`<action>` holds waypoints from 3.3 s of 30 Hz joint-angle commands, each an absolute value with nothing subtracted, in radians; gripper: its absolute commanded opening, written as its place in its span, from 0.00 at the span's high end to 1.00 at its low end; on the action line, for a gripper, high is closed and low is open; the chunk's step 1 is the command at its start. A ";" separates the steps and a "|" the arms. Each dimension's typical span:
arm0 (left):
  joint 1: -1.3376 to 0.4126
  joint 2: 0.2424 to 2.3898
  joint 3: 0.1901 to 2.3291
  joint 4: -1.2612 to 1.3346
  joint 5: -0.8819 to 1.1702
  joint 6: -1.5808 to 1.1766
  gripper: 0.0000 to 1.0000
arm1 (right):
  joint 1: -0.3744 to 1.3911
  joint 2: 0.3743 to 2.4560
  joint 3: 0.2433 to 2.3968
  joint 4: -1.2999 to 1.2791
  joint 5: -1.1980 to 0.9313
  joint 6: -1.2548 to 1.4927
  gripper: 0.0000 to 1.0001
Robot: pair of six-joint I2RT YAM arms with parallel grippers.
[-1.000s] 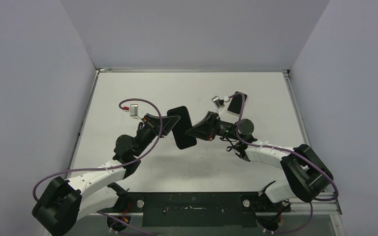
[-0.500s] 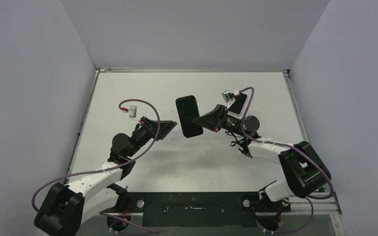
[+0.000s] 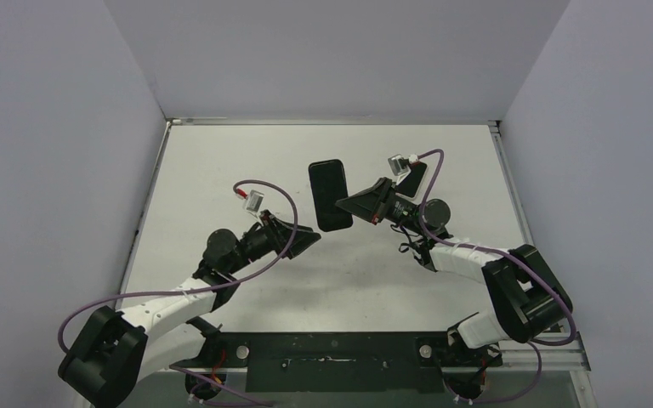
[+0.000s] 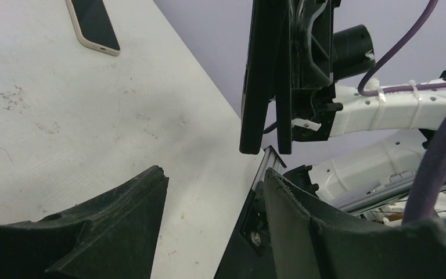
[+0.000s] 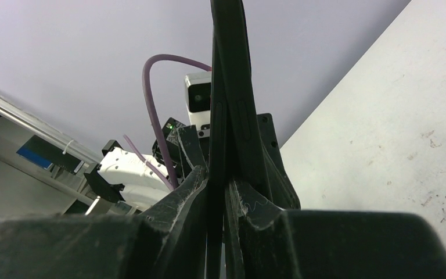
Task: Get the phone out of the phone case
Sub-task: Remove the phone case from the phone, then place the phone case at the center of the board.
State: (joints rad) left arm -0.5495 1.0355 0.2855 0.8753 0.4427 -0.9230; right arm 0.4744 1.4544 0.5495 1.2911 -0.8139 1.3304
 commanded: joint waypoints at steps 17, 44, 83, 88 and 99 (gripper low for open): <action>-0.614 1.126 0.380 0.969 0.449 -0.866 0.41 | 0.501 1.397 0.582 1.391 -0.777 1.328 1.00; -0.561 1.209 0.442 1.125 0.459 -0.953 0.98 | 0.543 1.383 0.530 1.346 -0.851 1.297 1.00; -0.200 1.772 0.876 0.385 0.602 -0.665 1.00 | 0.371 1.099 0.446 0.546 -0.747 0.728 1.00; -0.194 1.885 0.951 0.294 0.629 -0.619 1.00 | 0.370 1.056 0.452 0.478 -0.709 0.683 1.00; -0.174 1.934 1.012 0.114 0.547 -0.525 0.62 | 0.369 1.008 0.447 0.385 -0.612 0.625 1.00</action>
